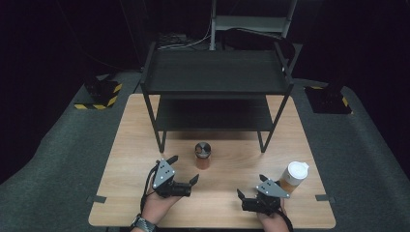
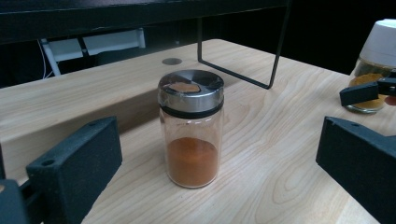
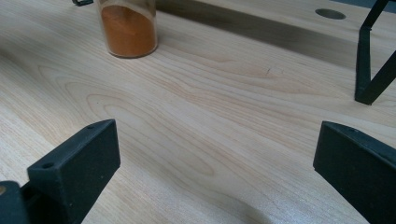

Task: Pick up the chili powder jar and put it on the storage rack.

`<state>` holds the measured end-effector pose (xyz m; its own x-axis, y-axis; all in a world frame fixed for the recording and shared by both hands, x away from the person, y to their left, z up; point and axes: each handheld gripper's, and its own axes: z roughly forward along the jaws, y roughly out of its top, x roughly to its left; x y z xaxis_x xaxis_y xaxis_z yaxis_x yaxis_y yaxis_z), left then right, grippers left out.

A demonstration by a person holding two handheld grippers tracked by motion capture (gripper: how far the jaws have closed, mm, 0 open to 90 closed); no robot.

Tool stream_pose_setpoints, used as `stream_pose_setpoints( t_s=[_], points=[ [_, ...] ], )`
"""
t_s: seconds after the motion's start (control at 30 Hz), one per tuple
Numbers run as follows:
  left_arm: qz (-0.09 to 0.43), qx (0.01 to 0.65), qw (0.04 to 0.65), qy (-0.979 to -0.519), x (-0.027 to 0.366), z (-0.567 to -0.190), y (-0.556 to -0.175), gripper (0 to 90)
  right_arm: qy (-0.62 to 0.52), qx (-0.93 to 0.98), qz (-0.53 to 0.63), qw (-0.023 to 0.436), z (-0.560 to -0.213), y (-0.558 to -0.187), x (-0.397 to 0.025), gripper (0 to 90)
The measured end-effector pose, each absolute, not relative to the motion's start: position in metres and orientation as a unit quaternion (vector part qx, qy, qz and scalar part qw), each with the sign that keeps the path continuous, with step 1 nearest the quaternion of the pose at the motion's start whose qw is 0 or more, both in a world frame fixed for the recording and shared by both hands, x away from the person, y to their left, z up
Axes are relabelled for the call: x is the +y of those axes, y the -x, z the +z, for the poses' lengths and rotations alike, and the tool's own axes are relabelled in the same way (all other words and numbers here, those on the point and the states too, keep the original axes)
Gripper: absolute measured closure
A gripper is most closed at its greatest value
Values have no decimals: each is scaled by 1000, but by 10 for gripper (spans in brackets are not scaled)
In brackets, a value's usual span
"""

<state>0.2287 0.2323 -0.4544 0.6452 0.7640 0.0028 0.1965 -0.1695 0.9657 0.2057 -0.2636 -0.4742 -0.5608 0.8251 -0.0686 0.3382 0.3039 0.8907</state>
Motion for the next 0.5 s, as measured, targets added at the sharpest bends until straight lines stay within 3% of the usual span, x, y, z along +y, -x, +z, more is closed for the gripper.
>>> stream_pose_setpoints(
  t_s=[0.5],
  points=[
    [258, 328, 542, -729, 215, -451, -254, 4, -380, 762, 448, 272, -474, -205, -263, 0]
  ],
)
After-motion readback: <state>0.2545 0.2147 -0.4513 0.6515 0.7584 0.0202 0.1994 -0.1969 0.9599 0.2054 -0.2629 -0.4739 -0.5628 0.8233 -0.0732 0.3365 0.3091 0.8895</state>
